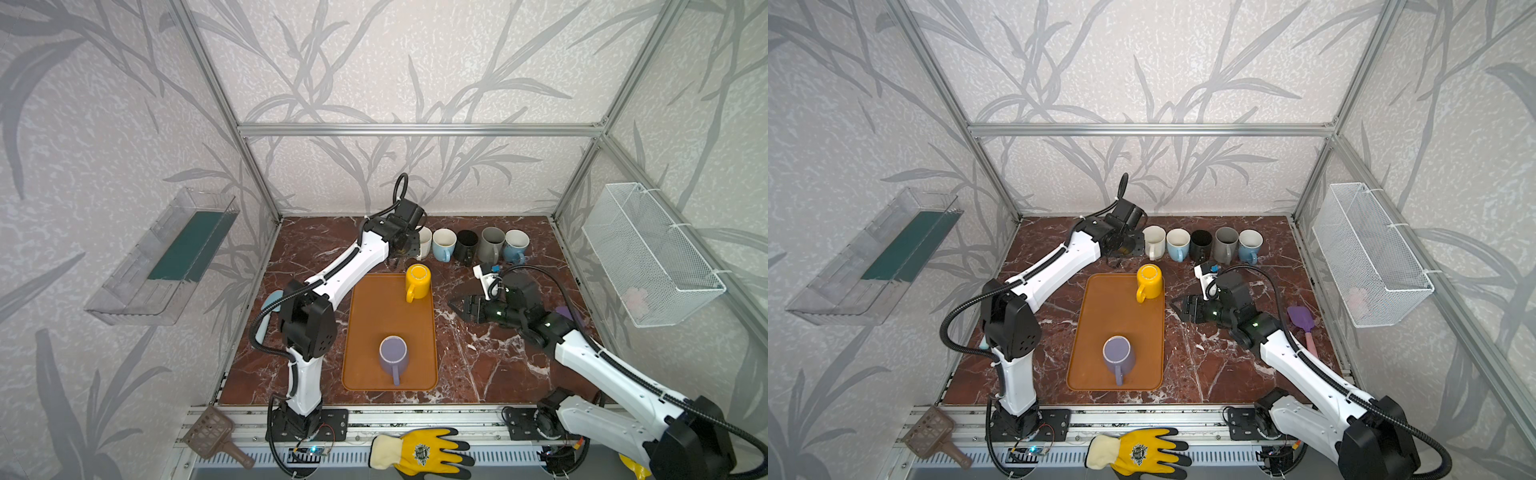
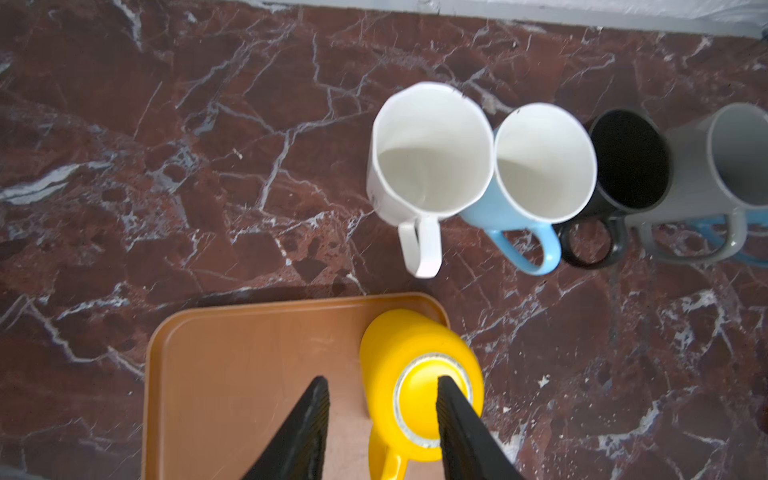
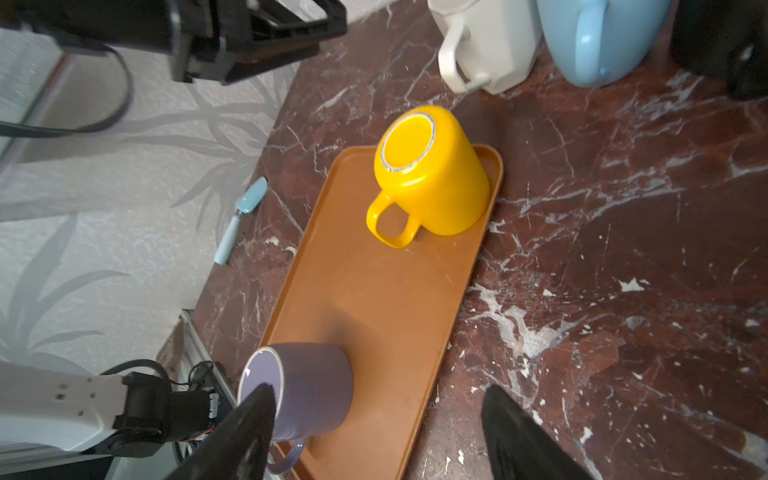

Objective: Turn the mug right side up
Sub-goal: 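Open the left gripper, release the white mug and lift away, then move both grippers over the upside-down yellow mug on the tray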

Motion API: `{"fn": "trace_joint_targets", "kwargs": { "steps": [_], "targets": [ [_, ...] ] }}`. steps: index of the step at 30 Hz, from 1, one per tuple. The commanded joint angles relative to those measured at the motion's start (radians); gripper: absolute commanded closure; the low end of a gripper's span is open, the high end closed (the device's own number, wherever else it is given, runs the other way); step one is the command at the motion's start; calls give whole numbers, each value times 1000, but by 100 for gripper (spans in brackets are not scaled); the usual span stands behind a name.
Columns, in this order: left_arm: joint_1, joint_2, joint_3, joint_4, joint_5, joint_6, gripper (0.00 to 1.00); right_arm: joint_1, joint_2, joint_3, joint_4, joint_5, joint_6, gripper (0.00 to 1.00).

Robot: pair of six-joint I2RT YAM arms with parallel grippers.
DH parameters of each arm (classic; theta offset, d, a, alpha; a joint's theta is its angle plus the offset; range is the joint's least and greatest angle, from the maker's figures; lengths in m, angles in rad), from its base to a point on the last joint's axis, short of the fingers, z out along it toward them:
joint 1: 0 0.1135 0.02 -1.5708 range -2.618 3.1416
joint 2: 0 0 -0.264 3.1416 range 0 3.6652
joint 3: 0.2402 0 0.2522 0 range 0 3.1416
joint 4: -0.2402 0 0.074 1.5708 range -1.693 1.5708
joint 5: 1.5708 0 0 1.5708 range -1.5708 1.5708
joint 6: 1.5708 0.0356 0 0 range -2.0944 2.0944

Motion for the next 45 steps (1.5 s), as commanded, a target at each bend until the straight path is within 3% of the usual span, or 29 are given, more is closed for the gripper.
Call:
{"fn": "trace_joint_targets", "kwargs": {
  "steps": [1, 8, 20, 32, 45],
  "targets": [
    [6, -101, -153, 69, -12, 31, 55, 88, 52, 63, -71, 247, 5, 22],
    [34, -289, -431, 164, -51, 25, 56, 231, 218, 147, -67, 413, 85, 20],
    [64, -551, -792, 299, 87, 81, 57, 265, 432, 291, -32, 457, 118, 20],
    [88, -622, -830, 290, 109, 85, 59, 274, 592, 441, -75, 506, 217, 20],
    [92, -648, -847, 332, 113, 89, 61, 291, 775, 599, -190, 590, 211, 20]
  ]
}}
